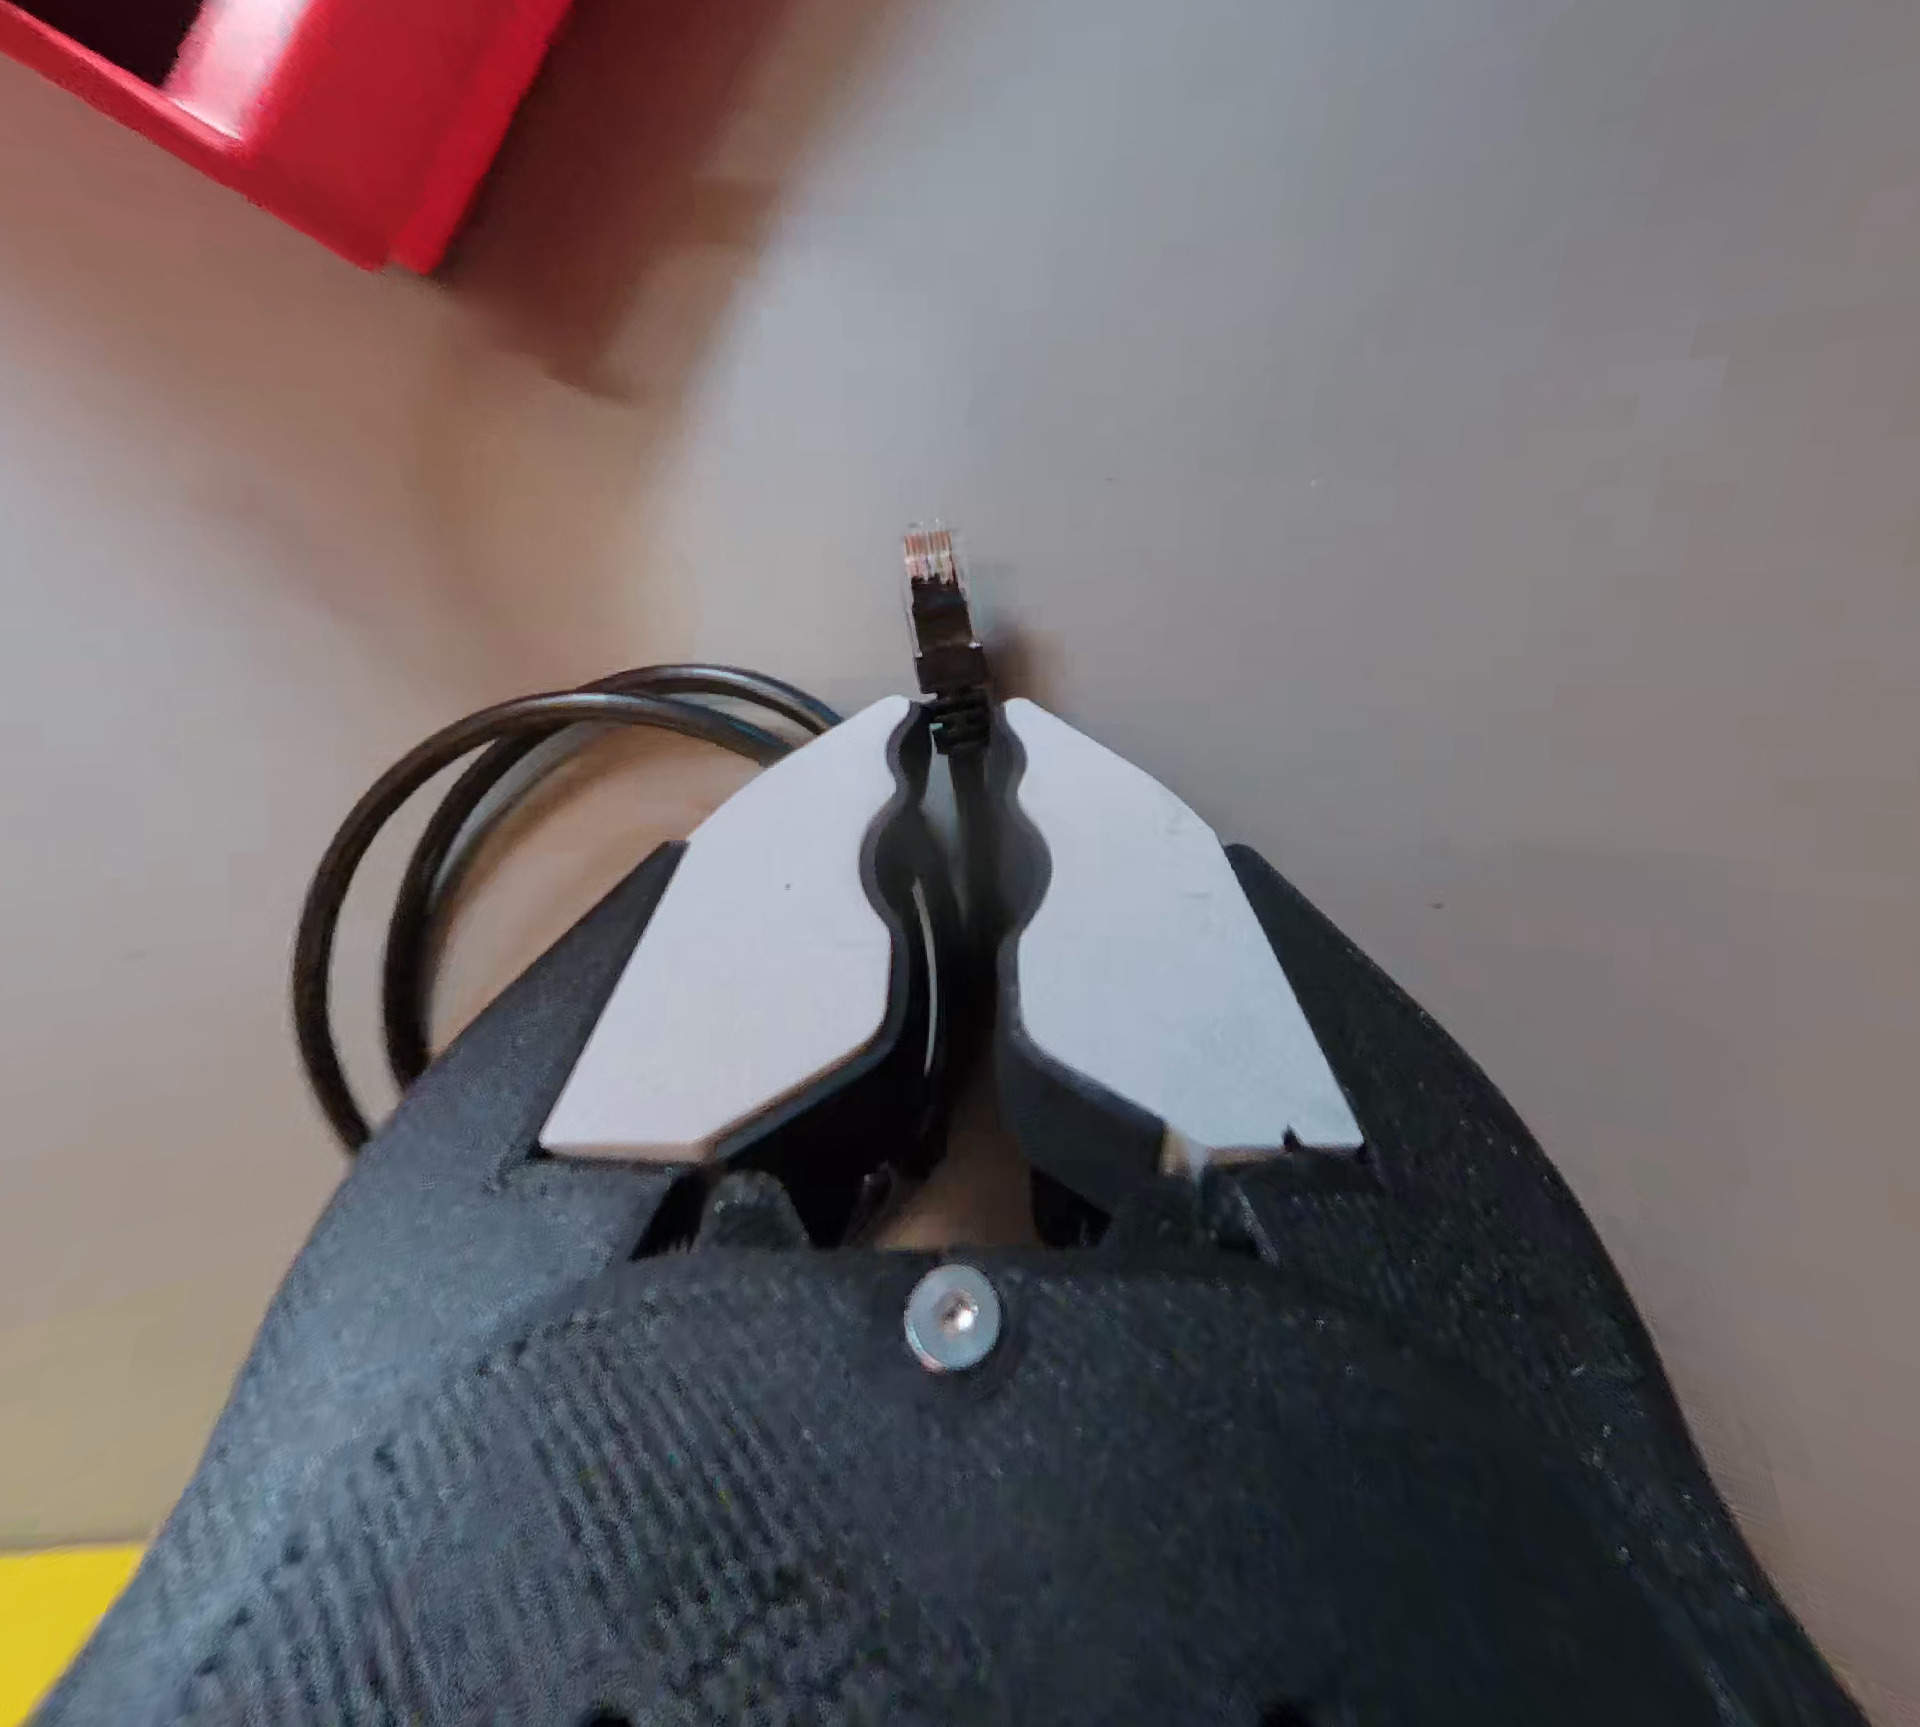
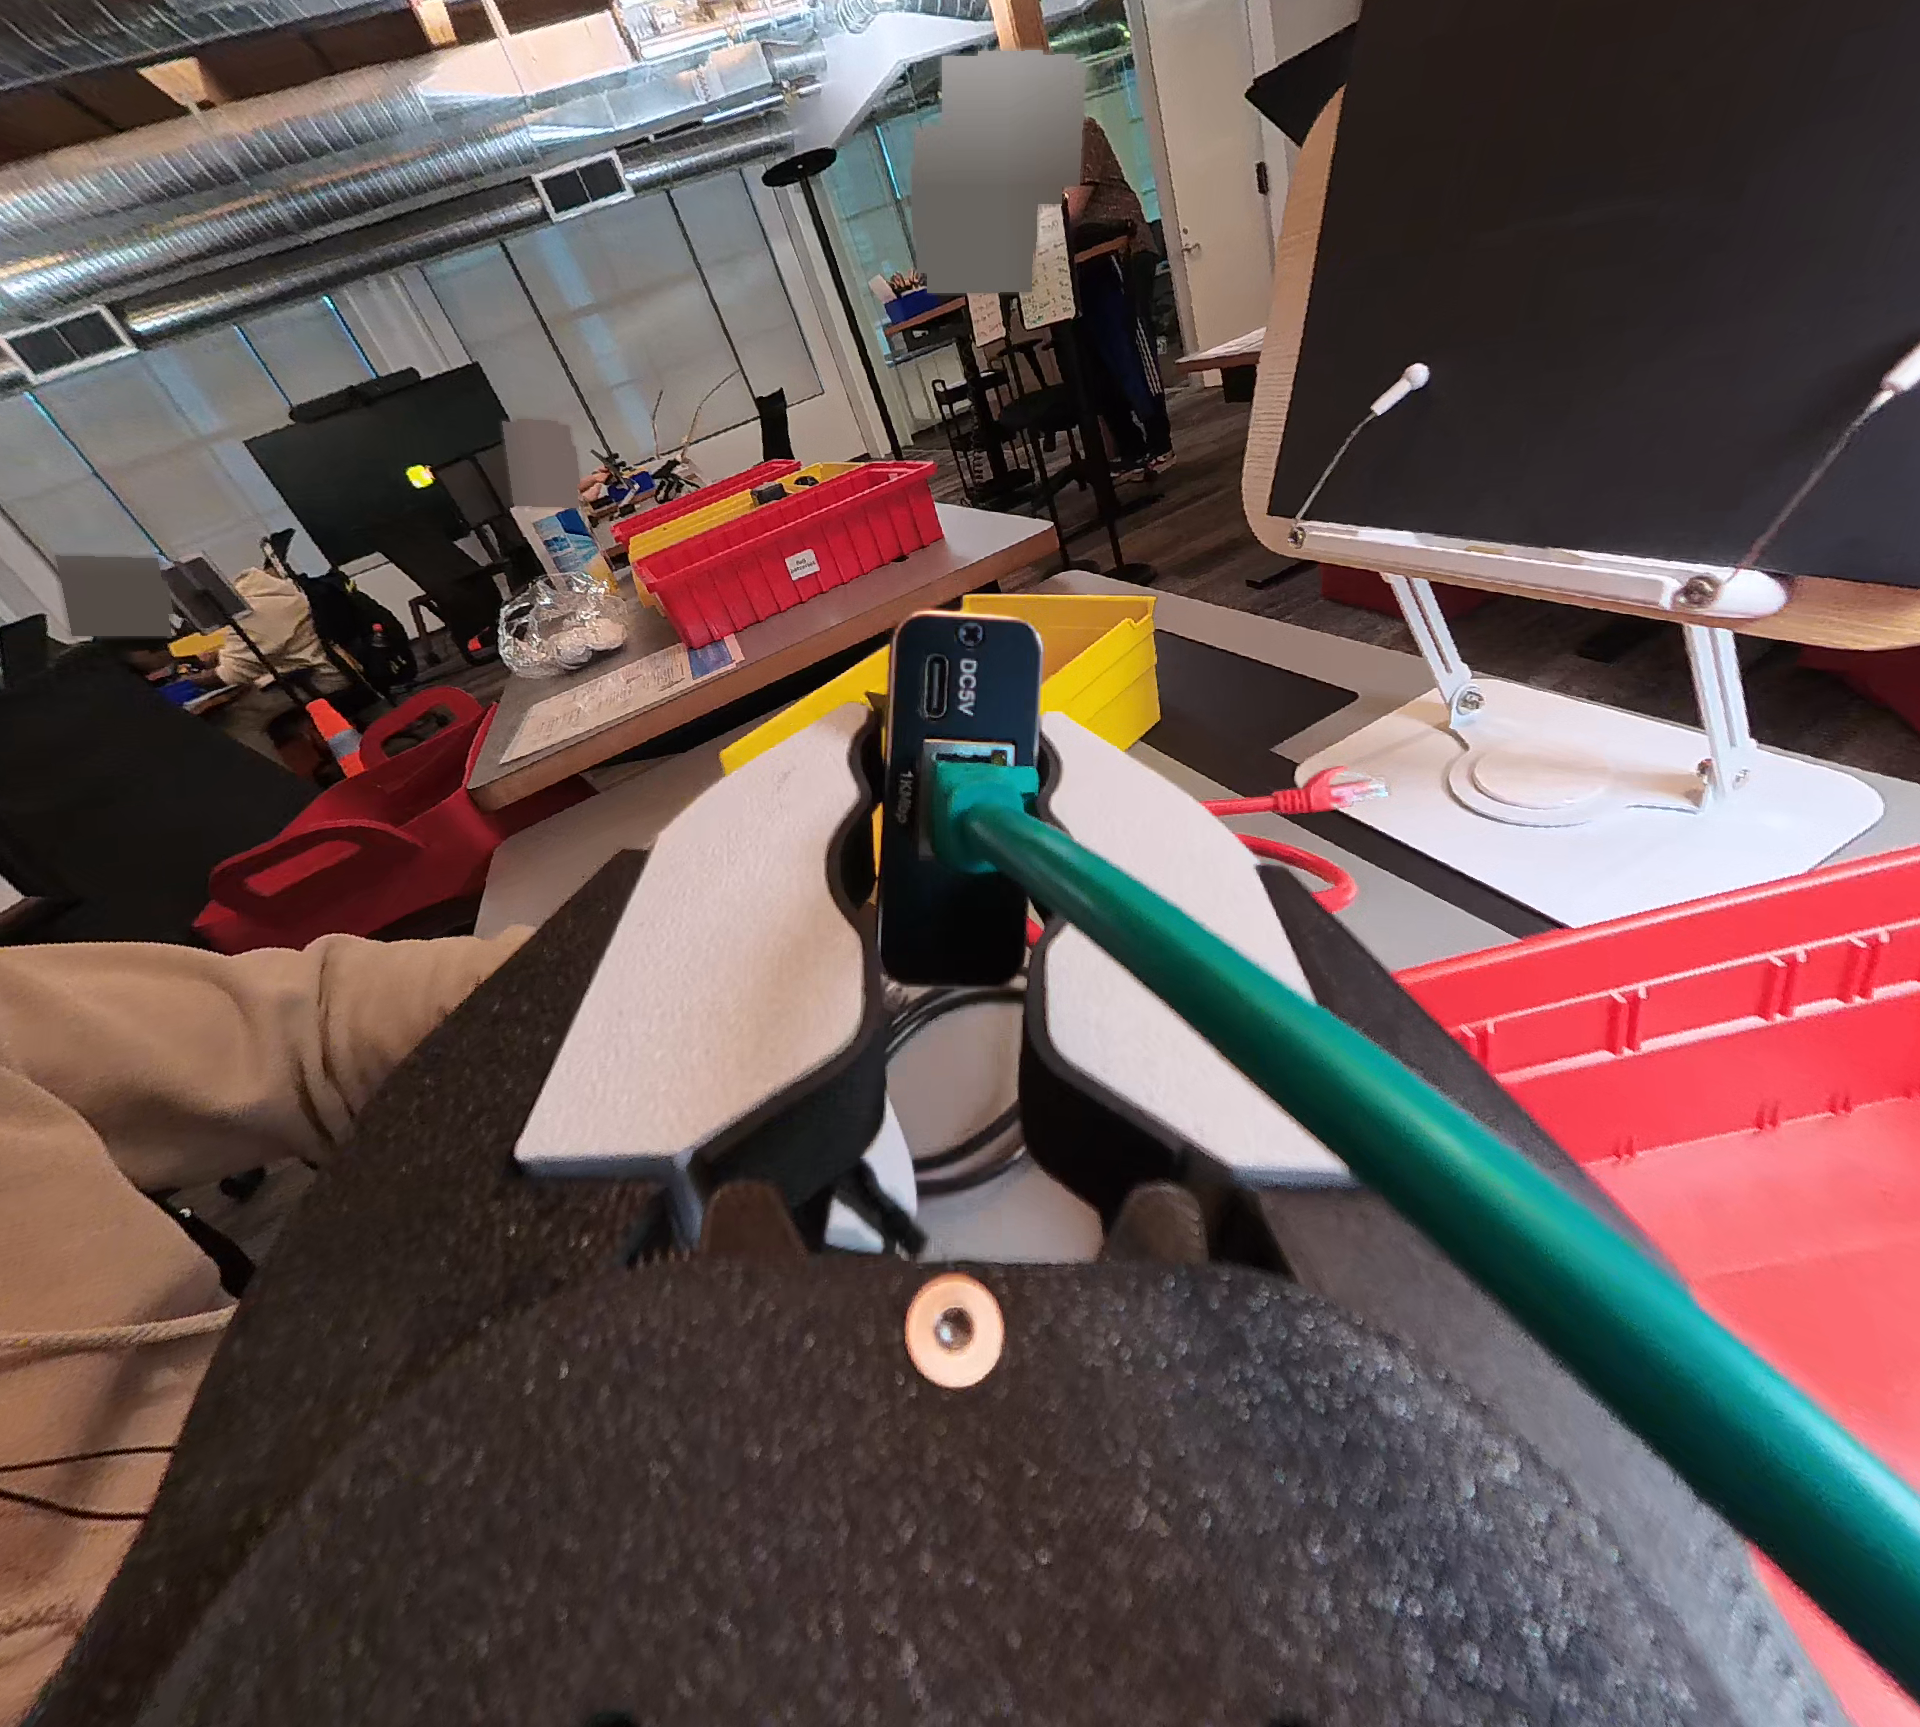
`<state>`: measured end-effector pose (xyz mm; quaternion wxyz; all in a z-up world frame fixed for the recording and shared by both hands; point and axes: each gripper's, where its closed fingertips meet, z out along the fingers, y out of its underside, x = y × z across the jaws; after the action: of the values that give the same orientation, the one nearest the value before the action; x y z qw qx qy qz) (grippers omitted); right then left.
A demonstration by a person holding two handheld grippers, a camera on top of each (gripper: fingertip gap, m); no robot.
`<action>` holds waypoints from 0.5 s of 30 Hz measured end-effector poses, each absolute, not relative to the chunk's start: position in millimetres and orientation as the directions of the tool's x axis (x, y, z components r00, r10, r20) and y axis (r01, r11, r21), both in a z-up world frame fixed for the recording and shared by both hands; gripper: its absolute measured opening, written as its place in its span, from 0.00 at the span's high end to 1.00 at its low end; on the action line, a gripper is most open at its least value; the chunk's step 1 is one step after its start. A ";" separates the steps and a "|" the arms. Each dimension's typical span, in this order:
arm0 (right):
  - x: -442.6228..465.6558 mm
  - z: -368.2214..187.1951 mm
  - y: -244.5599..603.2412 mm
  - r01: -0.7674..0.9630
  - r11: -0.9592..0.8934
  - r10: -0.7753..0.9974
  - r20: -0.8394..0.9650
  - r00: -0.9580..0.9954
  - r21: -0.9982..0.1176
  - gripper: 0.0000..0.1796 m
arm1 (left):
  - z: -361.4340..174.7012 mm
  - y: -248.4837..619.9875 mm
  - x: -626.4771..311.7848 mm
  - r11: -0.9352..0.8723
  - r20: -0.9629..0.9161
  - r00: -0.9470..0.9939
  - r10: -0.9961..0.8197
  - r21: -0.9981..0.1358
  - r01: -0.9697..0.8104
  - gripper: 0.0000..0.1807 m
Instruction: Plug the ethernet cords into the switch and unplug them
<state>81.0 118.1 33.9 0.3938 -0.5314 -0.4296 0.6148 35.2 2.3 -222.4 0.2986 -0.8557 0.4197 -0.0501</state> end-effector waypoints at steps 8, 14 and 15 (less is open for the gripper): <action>73.2 7.8 120.7 0.107 -0.359 0.926 -0.368 -0.084 -0.927 0.86 | -118.2 32.2 -15.7 -0.211 -0.539 0.709 -0.454 -0.708 -0.674 0.94; 45.8 -19.0 94.4 0.207 -0.316 0.924 -0.350 -0.155 -0.926 0.86 | -86.8 34.0 -30.3 -0.111 -0.727 0.640 -0.249 -0.635 -0.765 0.94; 41.0 -23.0 87.7 0.218 -0.305 0.921 -0.346 -0.180 -0.927 0.86 | -85.1 33.8 -29.2 -0.101 -0.747 0.623 -0.232 -0.618 -0.779 0.94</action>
<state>41.0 87.7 -23.0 0.3035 -0.5636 -0.5053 0.5786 -29.2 33.8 -85.1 0.5654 -0.7013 0.3606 0.2420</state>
